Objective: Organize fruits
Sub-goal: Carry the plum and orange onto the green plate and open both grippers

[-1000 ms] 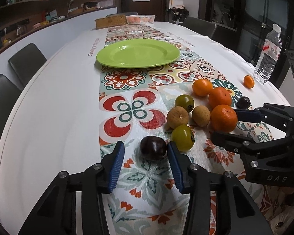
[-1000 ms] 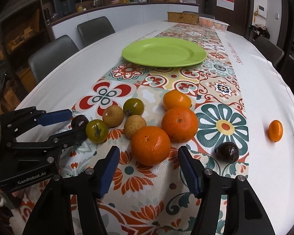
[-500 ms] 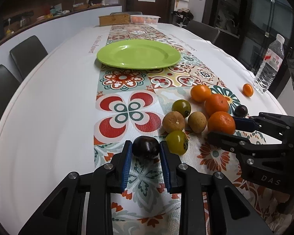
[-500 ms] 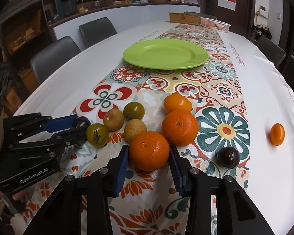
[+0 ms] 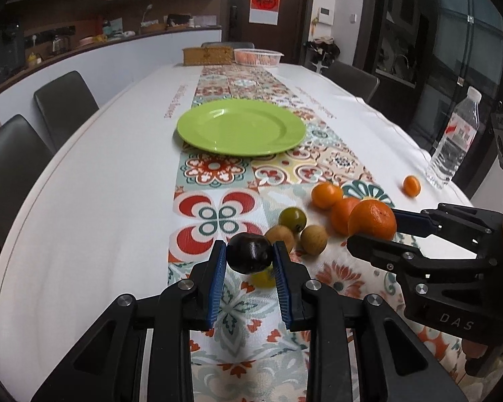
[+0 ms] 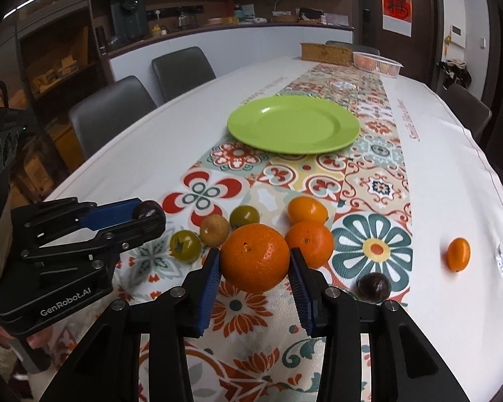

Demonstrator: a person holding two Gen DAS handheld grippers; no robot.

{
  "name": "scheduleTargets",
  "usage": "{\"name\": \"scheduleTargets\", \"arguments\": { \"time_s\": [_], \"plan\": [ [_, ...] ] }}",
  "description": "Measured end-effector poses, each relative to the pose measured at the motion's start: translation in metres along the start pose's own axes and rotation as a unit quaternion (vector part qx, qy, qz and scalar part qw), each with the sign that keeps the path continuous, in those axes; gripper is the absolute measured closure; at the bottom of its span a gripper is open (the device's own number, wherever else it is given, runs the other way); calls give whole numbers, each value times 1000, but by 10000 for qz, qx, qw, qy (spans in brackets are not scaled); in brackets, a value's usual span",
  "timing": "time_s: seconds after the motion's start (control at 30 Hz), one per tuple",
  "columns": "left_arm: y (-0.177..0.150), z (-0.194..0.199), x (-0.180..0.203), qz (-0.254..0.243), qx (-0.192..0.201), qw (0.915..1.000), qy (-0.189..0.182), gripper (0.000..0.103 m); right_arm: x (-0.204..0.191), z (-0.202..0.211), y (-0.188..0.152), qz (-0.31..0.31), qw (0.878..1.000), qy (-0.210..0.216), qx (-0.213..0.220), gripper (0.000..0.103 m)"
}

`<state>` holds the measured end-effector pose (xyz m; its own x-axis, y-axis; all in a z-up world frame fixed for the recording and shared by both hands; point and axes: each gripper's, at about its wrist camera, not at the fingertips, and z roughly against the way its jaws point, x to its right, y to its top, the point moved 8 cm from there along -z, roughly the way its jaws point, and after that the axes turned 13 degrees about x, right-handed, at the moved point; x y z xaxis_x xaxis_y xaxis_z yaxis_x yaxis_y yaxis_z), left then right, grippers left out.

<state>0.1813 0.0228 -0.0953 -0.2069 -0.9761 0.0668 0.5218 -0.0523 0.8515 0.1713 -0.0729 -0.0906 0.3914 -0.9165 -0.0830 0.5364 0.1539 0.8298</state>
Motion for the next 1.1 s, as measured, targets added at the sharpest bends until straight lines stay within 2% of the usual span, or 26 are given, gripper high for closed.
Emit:
{"name": "scheduleTargets", "arguments": {
  "time_s": [0.27,0.6,0.87,1.1],
  "plan": [
    [23,-1,4,-20,168,9998,69,75,9,6,26,27,9997,76,213,62],
    [73,-21,3,-98,421,9991,-51,75,28,-11,69,-34,9993,113,355,62],
    [105,-57,-8,-30,217,9995,-214,75,45,-52,101,-104,9996,226,116,62],
    [116,-92,-18,-51,50,9996,-279,75,61,-86,117,-137,9997,159,-123,62]
  ]
}}
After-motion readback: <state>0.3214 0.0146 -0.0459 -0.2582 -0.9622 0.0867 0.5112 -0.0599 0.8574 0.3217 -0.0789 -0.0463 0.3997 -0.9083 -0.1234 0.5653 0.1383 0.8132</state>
